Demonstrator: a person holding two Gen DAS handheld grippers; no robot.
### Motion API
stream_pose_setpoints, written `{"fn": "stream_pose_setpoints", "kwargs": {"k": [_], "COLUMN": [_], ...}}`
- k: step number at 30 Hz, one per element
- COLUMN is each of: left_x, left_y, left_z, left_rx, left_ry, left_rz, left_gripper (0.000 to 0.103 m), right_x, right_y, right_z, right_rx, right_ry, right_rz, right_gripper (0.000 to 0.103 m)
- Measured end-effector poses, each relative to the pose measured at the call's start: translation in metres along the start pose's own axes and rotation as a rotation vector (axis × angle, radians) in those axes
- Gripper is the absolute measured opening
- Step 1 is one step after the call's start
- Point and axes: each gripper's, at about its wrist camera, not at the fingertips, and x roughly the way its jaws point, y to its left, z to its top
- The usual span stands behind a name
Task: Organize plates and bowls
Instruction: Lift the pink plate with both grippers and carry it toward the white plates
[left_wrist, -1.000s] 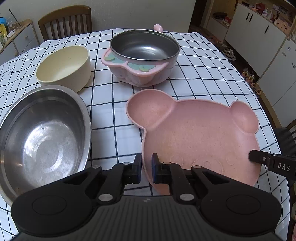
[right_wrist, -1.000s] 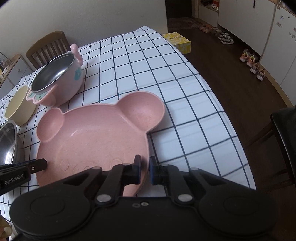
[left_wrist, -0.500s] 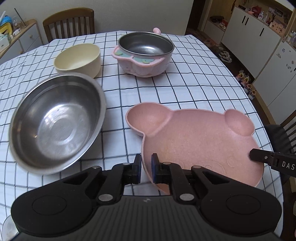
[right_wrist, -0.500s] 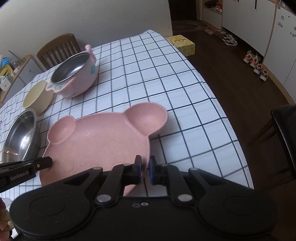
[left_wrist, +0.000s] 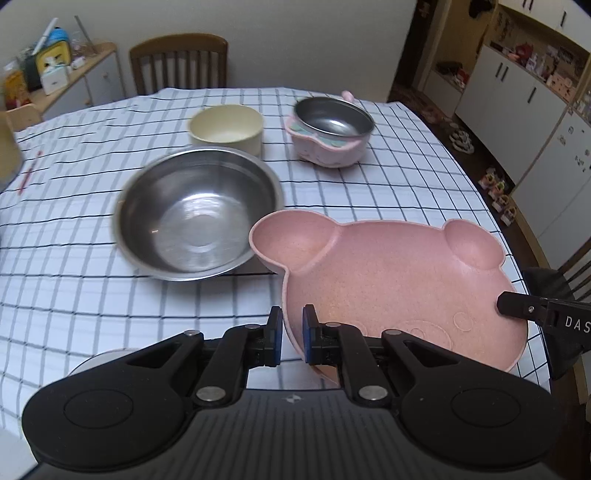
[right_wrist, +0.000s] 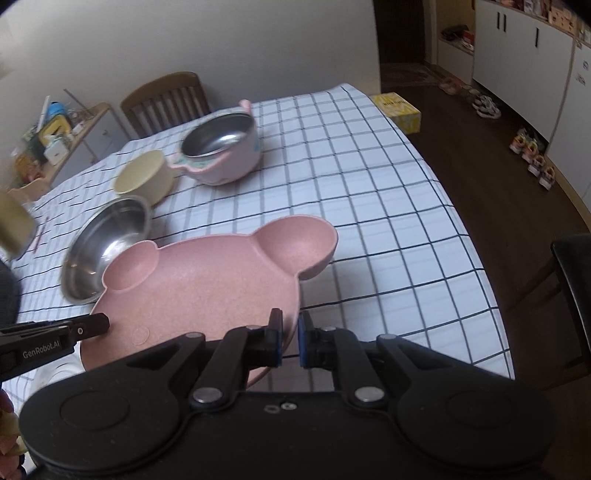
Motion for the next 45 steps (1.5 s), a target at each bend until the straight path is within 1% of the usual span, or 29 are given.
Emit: {"fn": "stream_pose_setpoints", "kwargs": {"k": [7, 16, 24, 29, 35, 40, 45], "left_x": [-0.036, -0.071, -0.087, -0.082, -0.072, -0.066, -0.059], "left_y": [0.032, 0.093, 0.146, 0.170, 0.182, 0.182, 0.182], "left_z": [-0.020, -0.055, -0.087, -0.106, -0.121, -0.125, -0.125], "left_rx": [-0.062, -0.172, -0.253, -0.293, -0.313, -0.312, -0.310], "left_ry": [-0.028, -0.043, -0.035, -0.008, 0.014, 0.024, 0.031], "left_rz": [0.051, 0.119, 0.167, 0.193, 0.204, 0.205, 0.206], "left_gripper": [0.010, 0.010, 0.010, 0.010, 0.010, 0.010, 0.010], "right_x": [-0.018, -0.025, -0.016, -0.003, 0.014, 0.025, 0.032], "right_y": [0.037, 0.100, 0.155, 0.184, 0.196, 0.196, 0.195], "right_z": [-0.012, -0.027, -0.044, -0.061, -0.077, -0.082, -0.084], "right_rx": [-0.066, -0.182, -0.269, -0.324, -0.362, -0.364, -0.371], "right_ry": [-0.014, -0.001, 0.031, 0.066, 0.092, 0.110, 0.110], "right_rz": [0.050, 0.142, 0.210, 0.232, 0.232, 0.231, 0.226], "right_gripper": [0.009, 0.009, 0.009, 0.010, 0.010, 0.010, 0.009]}}
